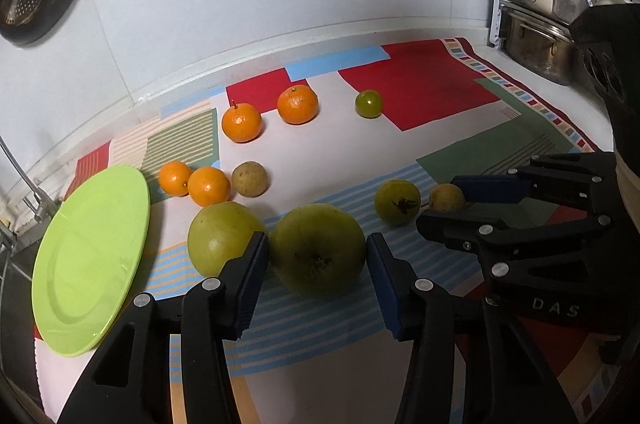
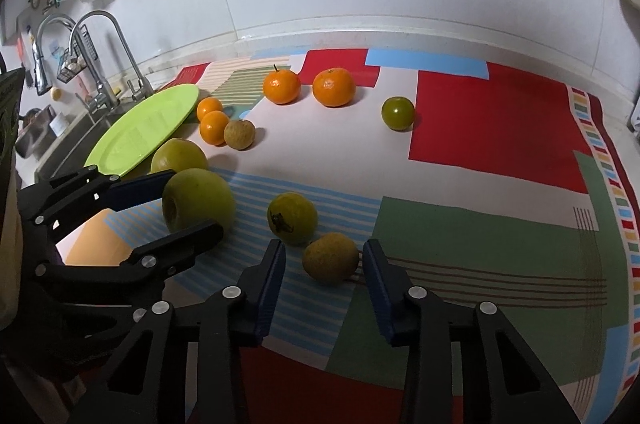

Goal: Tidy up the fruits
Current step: 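Close the left tool on the green apple while the right tool grips the brown fruit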

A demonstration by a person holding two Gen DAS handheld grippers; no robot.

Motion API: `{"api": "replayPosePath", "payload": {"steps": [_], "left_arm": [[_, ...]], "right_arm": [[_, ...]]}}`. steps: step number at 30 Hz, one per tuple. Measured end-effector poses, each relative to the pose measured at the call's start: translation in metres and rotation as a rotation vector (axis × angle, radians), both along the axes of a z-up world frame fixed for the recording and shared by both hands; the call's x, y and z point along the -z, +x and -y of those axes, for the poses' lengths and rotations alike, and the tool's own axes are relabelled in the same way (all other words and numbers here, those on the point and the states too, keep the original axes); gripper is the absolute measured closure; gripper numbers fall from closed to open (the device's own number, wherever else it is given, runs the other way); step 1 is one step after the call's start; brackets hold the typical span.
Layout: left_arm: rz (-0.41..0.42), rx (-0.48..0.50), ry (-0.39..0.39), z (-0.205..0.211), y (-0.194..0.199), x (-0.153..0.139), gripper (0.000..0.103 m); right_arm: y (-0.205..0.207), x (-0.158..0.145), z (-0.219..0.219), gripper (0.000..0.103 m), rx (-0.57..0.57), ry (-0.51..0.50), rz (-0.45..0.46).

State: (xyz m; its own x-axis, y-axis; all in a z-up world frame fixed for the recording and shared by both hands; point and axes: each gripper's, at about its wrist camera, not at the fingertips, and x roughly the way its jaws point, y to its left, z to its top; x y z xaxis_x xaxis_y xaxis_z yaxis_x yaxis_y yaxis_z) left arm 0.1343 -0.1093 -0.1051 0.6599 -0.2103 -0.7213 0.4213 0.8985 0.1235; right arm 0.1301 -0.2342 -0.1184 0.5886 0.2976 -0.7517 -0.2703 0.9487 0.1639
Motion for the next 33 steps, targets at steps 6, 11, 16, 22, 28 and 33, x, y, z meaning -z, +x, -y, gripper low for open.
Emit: {"api": "replayPosePath", "payload": {"steps": [6,11,16,22,28,33], "left_arm": [[0.015,-0.001,0.024,0.005,0.006,0.003,0.053],[0.01,0.002,0.01,0.003,0.007,0.002,0.054],[0.011,0.0,-0.008,0.0,0.002,-0.003,0.054],[0.039,-0.008,-0.052,-0.009,-0.007,-0.02,0.054],[0.082,-0.012,-0.104,-0.026,-0.021,-0.041,0.054],[0.105,-0.024,-0.143,-0.044,-0.036,-0.058,0.054]], "right_arm": [[0.001,0.002,0.001,0.073,0.003,0.01,-0.01],[0.0,0.002,0.003,0.073,0.017,0.027,-0.016],[-0.003,0.0,0.003,0.073,0.028,0.041,-0.015],[-0.011,-0.014,0.002,0.073,0.062,0.052,0.016],[-0.029,-0.04,-0.006,0.073,0.105,0.041,0.079],[-0.044,-0.063,-0.017,0.073,0.13,0.038,0.136]]}}
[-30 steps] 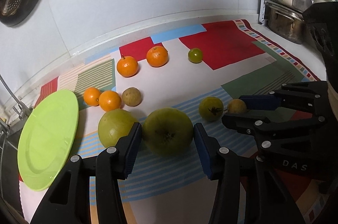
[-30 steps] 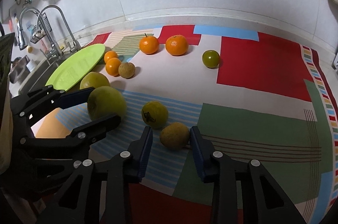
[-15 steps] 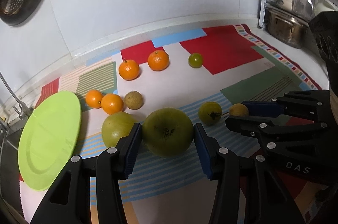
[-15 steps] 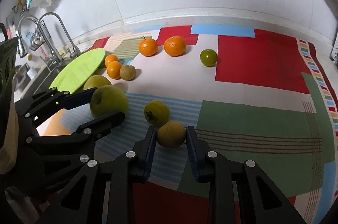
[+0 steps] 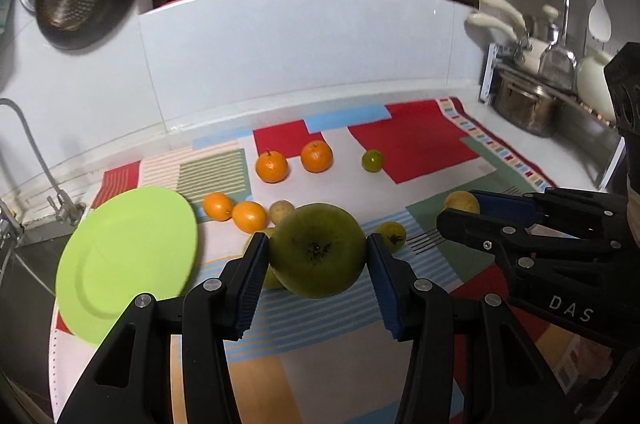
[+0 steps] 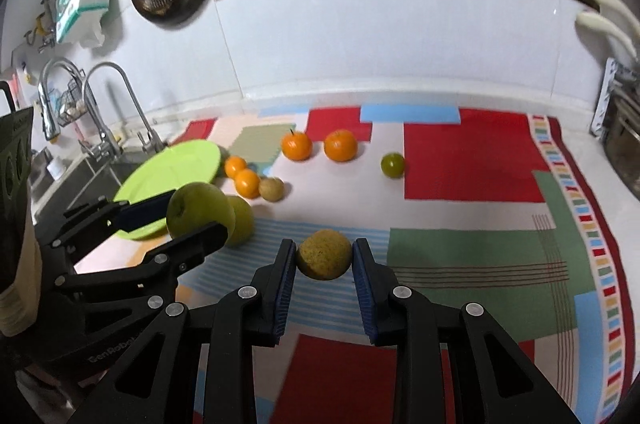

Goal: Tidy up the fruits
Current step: 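Carry the green apple in the left tool while the right tool carries the brown fruit to the plate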

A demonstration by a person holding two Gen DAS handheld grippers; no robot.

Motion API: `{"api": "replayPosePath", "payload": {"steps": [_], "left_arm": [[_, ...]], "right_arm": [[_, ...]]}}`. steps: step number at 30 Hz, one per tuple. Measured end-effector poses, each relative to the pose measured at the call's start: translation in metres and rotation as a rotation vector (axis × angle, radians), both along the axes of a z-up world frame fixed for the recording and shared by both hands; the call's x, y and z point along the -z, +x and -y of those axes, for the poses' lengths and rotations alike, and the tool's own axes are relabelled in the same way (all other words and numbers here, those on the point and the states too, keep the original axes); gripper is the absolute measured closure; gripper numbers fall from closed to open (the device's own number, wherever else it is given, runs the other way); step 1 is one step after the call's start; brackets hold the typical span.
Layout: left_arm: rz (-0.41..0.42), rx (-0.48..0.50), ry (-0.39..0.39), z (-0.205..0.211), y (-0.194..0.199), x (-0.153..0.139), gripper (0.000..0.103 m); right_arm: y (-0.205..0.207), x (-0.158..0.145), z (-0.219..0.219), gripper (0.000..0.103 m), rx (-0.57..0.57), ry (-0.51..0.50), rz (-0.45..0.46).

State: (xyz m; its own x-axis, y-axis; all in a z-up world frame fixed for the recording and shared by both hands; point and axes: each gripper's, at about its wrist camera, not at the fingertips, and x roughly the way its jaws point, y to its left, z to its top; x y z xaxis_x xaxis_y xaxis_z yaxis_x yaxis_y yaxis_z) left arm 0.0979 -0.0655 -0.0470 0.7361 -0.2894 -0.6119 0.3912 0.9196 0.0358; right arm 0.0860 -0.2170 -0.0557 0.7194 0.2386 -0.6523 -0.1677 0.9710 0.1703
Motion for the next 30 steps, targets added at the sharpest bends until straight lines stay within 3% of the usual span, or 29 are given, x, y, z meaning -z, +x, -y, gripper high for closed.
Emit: {"api": "replayPosePath", "payload": {"steps": [15,30], "left_arm": [[0.069,-0.09,-0.004,-0.074,-0.033,-0.038,0.054],[0.08,-0.189,0.016,-0.159,-0.021,-0.041,0.054]], "right_arm": [[-0.029,-0.038,-0.066,0.073,-0.059,0.007,0.102],[-0.004,-0.045,-0.154,0.073,-0.169,0.028,0.132]]}}
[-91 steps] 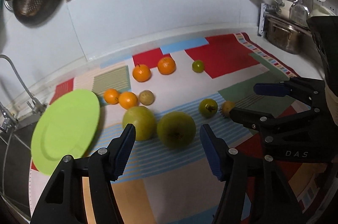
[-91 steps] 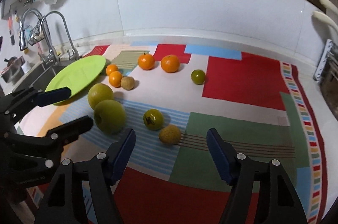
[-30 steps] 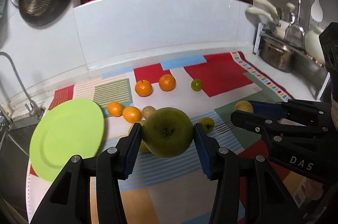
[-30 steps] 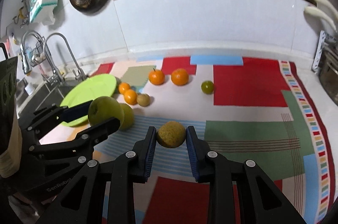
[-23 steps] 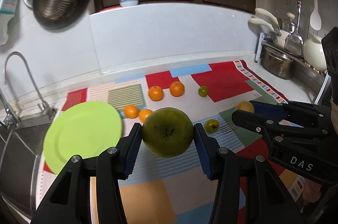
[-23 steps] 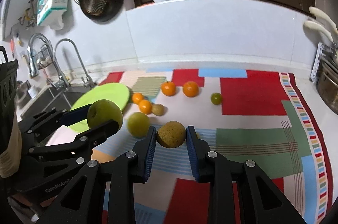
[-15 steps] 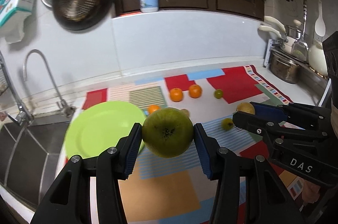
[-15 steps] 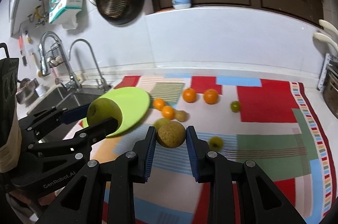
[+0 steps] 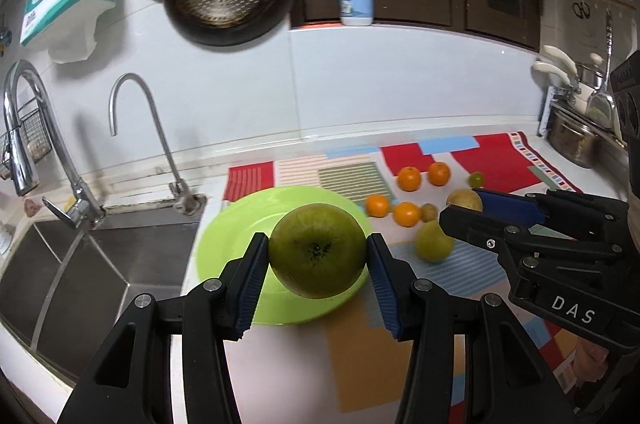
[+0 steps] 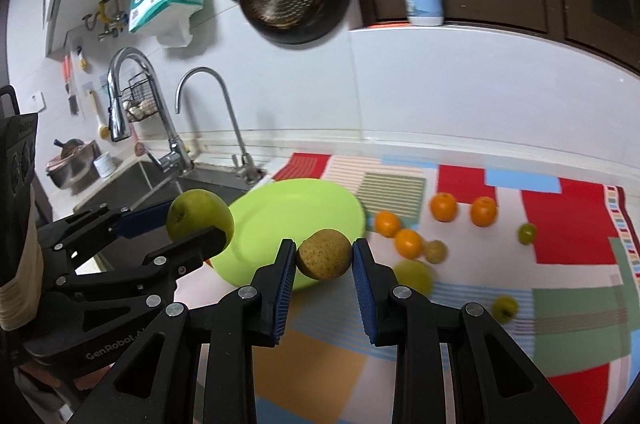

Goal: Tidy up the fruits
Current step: 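Carry the green apple in the left tool while the right tool carries the brown fruit to the plate, then open the left tool over the plate while the right tool releases the brown fruit there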

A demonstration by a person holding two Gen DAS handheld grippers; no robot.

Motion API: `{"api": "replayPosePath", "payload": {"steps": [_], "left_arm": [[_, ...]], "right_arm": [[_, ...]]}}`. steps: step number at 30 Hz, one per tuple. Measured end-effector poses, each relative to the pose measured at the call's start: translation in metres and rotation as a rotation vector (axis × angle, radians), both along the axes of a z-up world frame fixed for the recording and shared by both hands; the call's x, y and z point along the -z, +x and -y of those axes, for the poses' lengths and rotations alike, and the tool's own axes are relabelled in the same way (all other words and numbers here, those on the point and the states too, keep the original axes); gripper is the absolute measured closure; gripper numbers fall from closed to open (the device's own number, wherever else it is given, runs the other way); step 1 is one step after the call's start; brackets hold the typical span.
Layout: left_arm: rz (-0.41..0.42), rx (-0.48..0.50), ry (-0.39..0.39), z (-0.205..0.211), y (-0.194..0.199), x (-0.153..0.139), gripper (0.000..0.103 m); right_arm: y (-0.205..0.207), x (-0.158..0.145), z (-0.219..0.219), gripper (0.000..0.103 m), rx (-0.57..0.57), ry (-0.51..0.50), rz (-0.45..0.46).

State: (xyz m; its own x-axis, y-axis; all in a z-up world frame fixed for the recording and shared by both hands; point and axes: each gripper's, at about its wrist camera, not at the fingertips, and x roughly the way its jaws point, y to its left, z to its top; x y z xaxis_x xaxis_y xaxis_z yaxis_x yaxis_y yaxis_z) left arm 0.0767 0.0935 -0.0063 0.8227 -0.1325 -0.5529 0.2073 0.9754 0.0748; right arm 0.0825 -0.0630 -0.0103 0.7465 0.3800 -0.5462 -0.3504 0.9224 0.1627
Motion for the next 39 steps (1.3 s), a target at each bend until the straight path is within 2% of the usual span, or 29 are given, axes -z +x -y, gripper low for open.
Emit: {"api": "replayPosePath", "payload": {"steps": [5,16,24,32,34,36,39], "left_arm": [[-0.026,-0.013,-0.002,-0.022,0.015,0.01,0.054],[-0.119,0.004,-0.007,-0.05,0.053,0.048,0.054],[-0.179,0.014,-0.013,-0.058,0.078,0.072,0.054],[-0.221,0.021,-0.02,-0.058,0.093,0.084,0.053],[-0.222,0.016,-0.019,-0.059,0.093,0.084,0.052],[-0.194,-0.002,-0.013,-0.061,0.09,0.078,0.042],[-0.168,-0.02,-0.002,-0.063,0.085,0.07,0.04]], "right_arm": [[0.017,0.006,-0.025,0.073,-0.022,-0.007,-0.007],[0.062,0.043,-0.063,0.073,-0.056,-0.031,-0.099],[0.088,0.073,-0.075,0.073,-0.065,-0.059,-0.174],[0.103,0.086,-0.078,0.073,-0.059,-0.074,-0.204],[0.104,0.086,-0.077,0.069,-0.045,-0.07,-0.203],[0.105,0.084,-0.074,0.058,-0.025,-0.064,-0.206],[0.1,0.079,-0.068,0.057,0.004,-0.064,-0.189]]}}
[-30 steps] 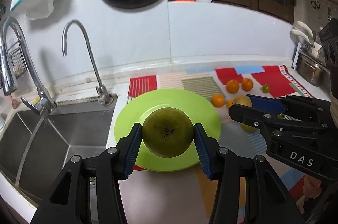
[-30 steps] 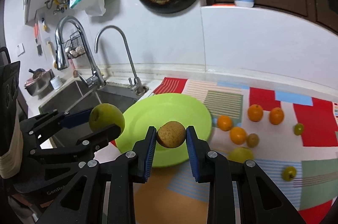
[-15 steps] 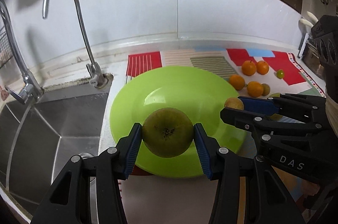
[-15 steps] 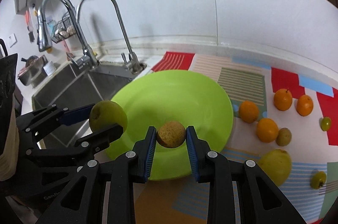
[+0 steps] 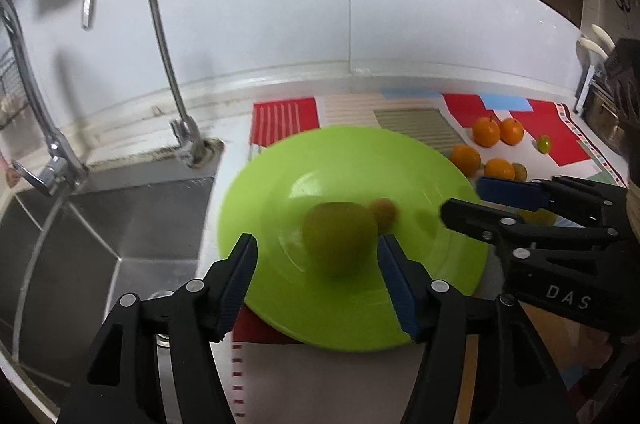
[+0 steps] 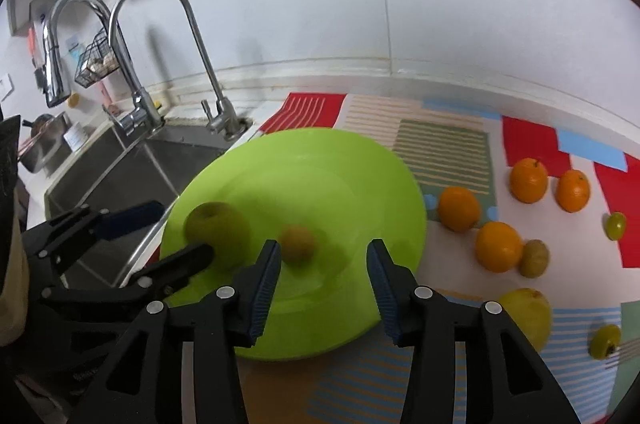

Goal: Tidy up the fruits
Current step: 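Open the left tool over the plate while the right tool releases the brown fruit there, then move both tools back toward the remaining fruits on the cloth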

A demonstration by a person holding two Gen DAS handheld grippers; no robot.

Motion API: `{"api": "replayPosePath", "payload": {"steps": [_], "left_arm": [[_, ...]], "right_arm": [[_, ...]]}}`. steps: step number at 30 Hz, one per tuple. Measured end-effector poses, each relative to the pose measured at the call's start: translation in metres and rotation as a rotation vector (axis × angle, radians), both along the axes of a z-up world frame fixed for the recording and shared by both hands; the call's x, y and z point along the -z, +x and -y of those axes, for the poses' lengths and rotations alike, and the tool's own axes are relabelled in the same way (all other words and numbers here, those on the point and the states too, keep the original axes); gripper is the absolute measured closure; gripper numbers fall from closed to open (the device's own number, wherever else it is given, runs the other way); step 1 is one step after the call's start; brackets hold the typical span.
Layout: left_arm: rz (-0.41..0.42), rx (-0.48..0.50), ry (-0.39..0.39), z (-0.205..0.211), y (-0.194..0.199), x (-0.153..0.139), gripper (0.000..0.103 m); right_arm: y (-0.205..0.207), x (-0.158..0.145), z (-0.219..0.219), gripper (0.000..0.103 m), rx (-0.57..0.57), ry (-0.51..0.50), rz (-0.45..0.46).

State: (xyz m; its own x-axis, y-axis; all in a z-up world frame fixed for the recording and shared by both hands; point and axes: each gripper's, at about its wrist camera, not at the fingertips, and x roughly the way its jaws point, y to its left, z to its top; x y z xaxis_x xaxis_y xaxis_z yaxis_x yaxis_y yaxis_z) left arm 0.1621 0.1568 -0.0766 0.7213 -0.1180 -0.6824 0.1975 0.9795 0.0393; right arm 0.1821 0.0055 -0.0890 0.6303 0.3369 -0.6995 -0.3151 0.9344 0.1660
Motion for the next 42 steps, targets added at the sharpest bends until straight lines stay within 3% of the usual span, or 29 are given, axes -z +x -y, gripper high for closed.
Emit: {"api": "replayPosePath", "payload": {"steps": [6,9,14,16,42], "left_arm": [[0.045,-0.029,-0.006,-0.003,-0.019,-0.019,0.032],[0.072,-0.029,-0.008,0.0,-0.03,-0.028,0.028],[0.093,-0.03,-0.023,0.008,-0.048,-0.039,0.022],[0.098,-0.032,-0.025,0.011,-0.053,-0.042,0.02],[0.205,0.024,-0.031,0.084,-0.104,-0.074,0.018]], "right_arm": [[-0.02,-0.017,0.011,0.057,0.041,-0.026,0.043],[-0.033,-0.027,0.016,0.05,0.057,-0.028,0.065],[-0.056,-0.042,0.028,0.048,0.09,-0.02,0.097],[-0.063,-0.046,0.033,0.041,0.103,-0.015,0.106],[-0.135,-0.079,0.114,0.034,0.246,-0.041,0.198]]}}
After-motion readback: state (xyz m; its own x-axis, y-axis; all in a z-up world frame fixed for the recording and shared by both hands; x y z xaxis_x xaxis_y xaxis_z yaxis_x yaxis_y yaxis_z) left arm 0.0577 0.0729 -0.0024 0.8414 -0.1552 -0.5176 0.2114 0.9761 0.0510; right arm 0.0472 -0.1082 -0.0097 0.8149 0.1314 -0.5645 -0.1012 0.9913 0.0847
